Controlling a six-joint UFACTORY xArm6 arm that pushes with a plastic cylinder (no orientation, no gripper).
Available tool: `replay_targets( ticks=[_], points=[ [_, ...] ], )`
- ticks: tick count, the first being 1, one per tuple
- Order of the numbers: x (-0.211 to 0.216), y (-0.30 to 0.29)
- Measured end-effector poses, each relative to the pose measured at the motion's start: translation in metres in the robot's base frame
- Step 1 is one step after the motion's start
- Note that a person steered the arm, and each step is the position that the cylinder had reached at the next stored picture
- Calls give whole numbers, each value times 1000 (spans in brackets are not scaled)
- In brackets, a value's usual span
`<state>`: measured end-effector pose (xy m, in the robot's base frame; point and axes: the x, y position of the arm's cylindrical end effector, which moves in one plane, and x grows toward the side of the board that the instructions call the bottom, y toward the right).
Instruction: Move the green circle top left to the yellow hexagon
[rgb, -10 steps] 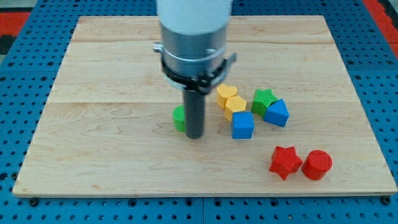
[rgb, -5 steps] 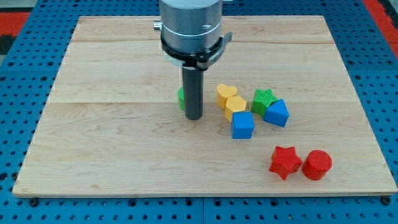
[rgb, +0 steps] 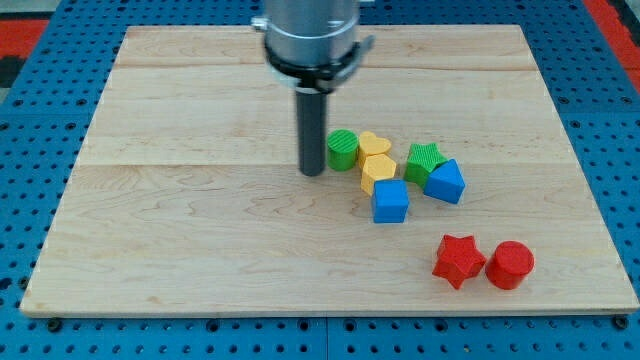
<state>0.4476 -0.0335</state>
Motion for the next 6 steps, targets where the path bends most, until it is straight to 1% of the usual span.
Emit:
replay_targets(
  ticks=[1, 2, 3, 4, 5, 6],
  points=[
    [-39, 25],
    [-46, 73],
    [-43, 89],
    [-42, 92],
    [-28, 91],
    [-32, 86]
  ],
)
